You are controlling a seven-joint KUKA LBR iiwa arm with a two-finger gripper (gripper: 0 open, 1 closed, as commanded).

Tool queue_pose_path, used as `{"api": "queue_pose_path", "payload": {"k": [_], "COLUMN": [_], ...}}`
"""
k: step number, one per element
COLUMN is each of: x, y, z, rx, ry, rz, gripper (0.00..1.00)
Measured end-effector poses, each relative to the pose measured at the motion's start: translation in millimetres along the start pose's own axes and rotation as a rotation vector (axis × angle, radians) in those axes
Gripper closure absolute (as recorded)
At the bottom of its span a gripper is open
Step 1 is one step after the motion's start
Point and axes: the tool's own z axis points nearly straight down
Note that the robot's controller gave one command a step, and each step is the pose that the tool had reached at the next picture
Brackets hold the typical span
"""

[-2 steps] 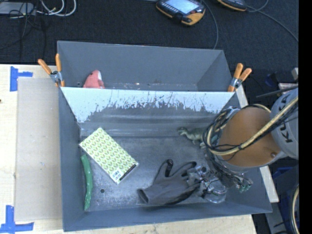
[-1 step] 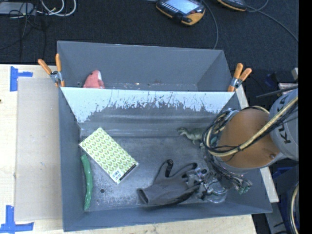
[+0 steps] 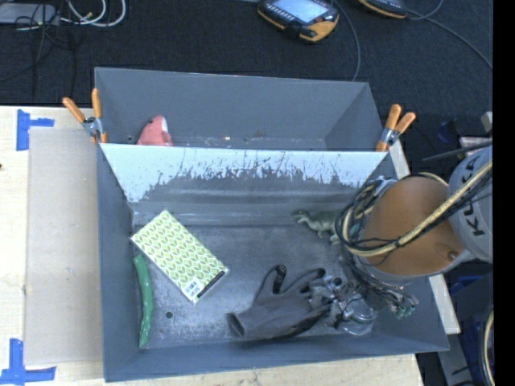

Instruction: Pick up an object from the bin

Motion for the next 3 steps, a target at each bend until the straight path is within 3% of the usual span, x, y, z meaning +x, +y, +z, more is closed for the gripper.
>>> {"api": "queue_pose_path", "payload": {"k": [3], "x": [0.0], "y": [1.5], "z": [-27.4], "rx": [-0.003], "ry": [0.003], "rz": [0.001], "gripper": [1.0]}}
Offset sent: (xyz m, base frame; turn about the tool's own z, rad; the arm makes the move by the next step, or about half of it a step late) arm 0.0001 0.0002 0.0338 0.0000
